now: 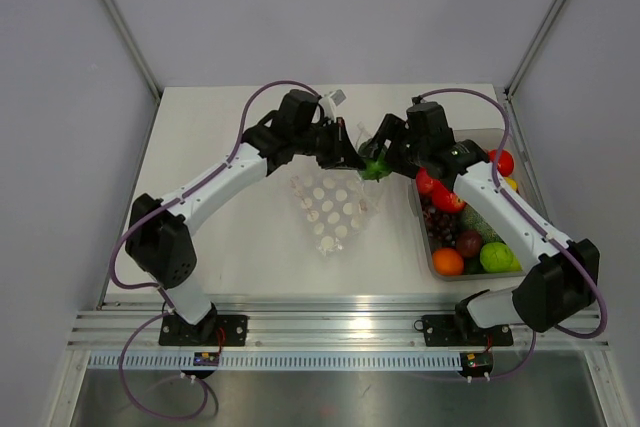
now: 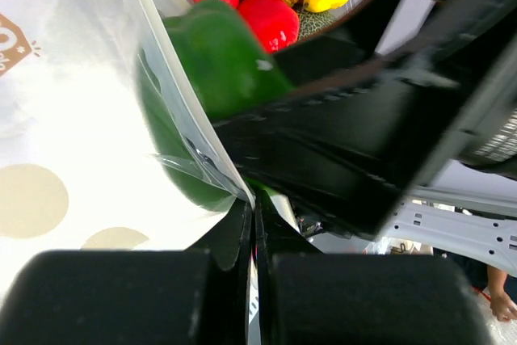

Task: Place the food in the zip-top bag and seal the zipper
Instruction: Place the fake fruit in the zipper food storage bag.

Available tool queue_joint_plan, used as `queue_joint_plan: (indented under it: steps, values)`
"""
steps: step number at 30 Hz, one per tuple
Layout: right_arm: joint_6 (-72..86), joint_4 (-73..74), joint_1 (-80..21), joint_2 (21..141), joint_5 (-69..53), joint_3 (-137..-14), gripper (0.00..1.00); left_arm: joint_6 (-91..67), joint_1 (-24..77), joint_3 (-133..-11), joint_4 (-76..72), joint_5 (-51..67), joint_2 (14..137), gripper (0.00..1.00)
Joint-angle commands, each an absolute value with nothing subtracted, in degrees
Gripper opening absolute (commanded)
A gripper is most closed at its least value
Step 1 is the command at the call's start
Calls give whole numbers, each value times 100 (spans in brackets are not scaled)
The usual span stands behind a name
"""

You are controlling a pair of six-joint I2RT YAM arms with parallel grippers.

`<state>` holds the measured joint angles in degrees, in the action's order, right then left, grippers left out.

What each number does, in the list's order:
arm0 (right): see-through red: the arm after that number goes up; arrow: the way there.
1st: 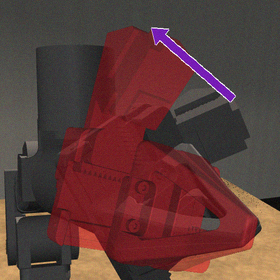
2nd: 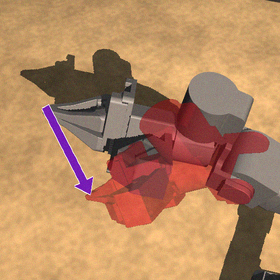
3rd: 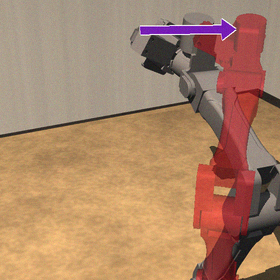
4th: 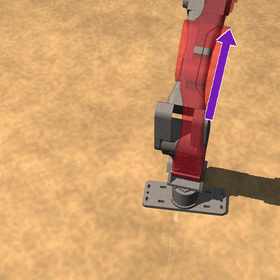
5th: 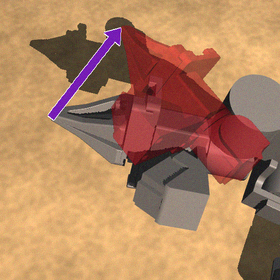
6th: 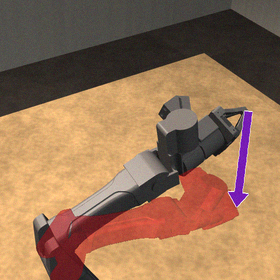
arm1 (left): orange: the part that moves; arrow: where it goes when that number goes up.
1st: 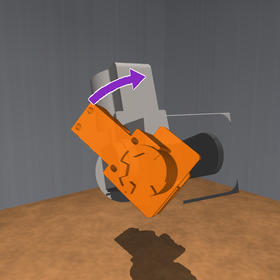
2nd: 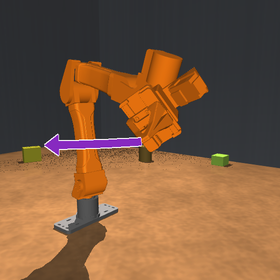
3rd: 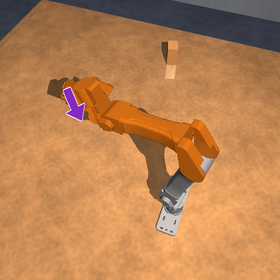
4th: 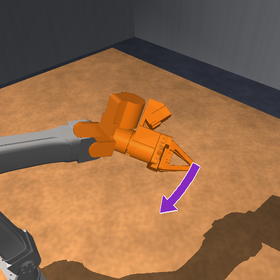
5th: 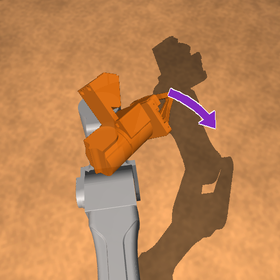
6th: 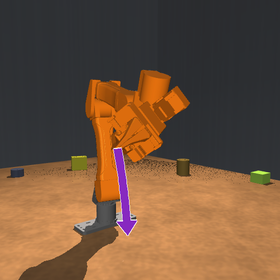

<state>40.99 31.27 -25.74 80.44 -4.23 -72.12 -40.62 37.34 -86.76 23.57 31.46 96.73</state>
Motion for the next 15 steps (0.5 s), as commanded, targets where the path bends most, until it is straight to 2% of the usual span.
queue_joint_plan:
  steps: [1, 5, 9, 10, 15]
  values:
    - [4184, 3068, -2610, 7726, -580, -7295, 79, -4183, 3613, -8544, 1610, 3541, 9589, 0]
    - [4192, 3085, -2619, 7769, -615, -7251, 76, -4359, 3525, -8376, 1187, 3849, 9633, 0]
    - [4184, 3067, -2602, 7822, -650, -7189, 87, -4508, 3498, -8253, 844, 4113, 9642, 0]
    - [4175, 3085, -2610, 7848, -650, -7172, 94, -4535, 3489, -8236, 774, 4139, 9642, 0]
    - [4122, 3129, -2610, 7892, -615, -7216, 97, -4570, 3454, -8235, 668, 4253, 9633, 0]
